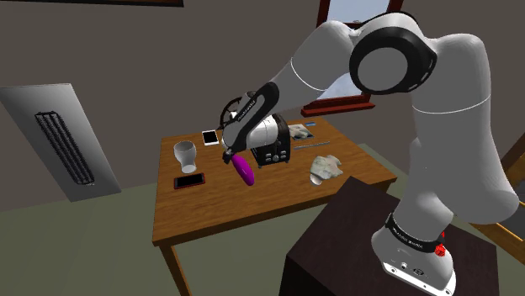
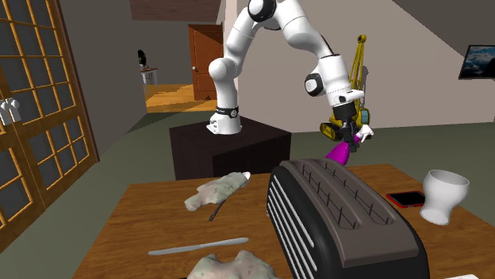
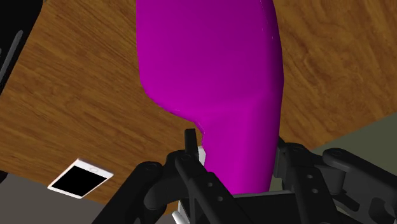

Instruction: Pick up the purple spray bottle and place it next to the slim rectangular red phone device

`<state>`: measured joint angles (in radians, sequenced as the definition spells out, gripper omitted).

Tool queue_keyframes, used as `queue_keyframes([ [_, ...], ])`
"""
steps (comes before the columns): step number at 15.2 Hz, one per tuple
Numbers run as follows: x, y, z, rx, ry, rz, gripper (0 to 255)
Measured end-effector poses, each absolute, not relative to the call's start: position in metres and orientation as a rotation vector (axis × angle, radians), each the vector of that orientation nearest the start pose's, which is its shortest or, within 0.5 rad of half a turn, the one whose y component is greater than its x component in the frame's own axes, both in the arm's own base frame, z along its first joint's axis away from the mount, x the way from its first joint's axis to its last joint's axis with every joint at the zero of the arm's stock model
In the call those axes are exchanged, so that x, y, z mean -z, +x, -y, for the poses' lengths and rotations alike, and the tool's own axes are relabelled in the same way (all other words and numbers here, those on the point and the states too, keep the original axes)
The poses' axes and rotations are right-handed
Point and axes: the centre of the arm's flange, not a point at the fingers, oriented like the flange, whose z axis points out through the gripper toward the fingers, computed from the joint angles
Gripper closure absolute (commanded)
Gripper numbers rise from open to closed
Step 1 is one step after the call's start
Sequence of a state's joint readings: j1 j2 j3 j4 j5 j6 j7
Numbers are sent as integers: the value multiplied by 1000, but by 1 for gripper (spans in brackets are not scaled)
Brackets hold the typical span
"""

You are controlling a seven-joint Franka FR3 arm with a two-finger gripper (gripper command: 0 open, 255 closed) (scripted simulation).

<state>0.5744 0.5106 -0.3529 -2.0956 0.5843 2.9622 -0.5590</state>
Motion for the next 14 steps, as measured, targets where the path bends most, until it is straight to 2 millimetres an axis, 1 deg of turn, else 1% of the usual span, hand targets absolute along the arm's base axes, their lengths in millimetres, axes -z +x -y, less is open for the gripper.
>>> queue_keyframes([
  [9,-182,599,-104,648,-3052,463,255],
  [11,-177,602,-104,664,-3046,466,255],
  [14,-164,606,-106,700,-3042,468,255],
])
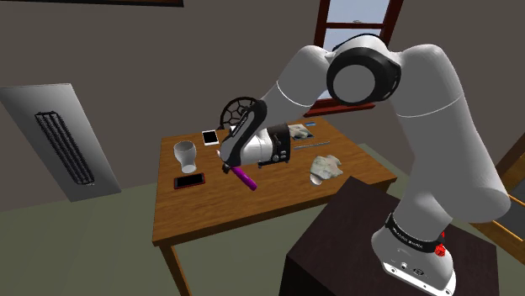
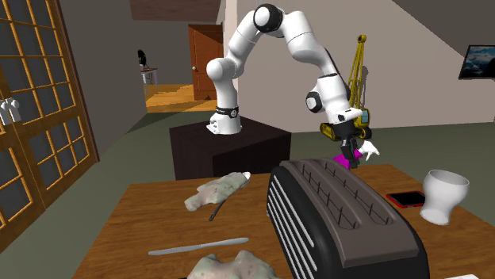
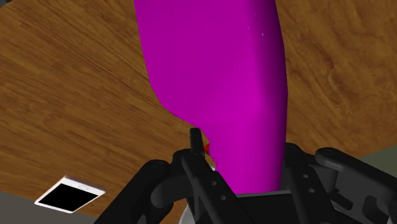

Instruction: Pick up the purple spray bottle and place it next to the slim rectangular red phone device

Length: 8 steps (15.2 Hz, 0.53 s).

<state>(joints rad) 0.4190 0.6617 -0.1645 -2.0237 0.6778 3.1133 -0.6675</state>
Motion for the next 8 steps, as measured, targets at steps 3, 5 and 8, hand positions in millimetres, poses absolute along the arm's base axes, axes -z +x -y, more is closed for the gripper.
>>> queue_keyframes([
  [3,-158,608,-112,726,-3039,472,255],
  [5,-159,606,-108,732,-3040,471,255],
  [8,-156,607,-110,737,-3041,470,255],
])
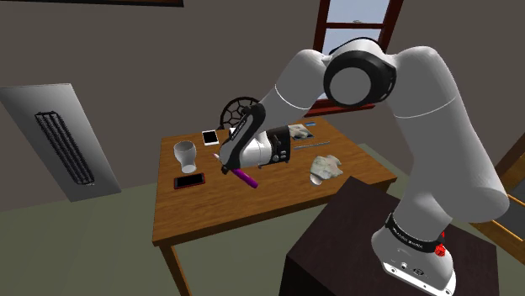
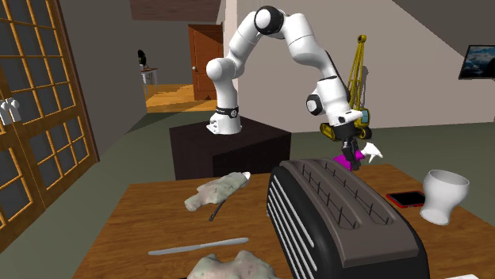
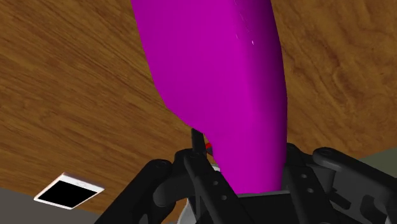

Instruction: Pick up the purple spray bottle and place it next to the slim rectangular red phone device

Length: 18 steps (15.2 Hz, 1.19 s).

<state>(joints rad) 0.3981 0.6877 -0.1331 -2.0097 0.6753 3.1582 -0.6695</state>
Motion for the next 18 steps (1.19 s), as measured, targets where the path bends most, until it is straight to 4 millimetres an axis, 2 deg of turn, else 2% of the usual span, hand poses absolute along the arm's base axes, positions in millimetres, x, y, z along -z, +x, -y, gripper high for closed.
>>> queue_keyframes([
  [1,-157,609,-109,736,-3041,470,0],
  [7,-143,600,-103,655,-3049,464,0],
  [12,-183,581,-102,651,-3051,464,0],
  [18,-188,579,-101,649,-3051,463,0],
])
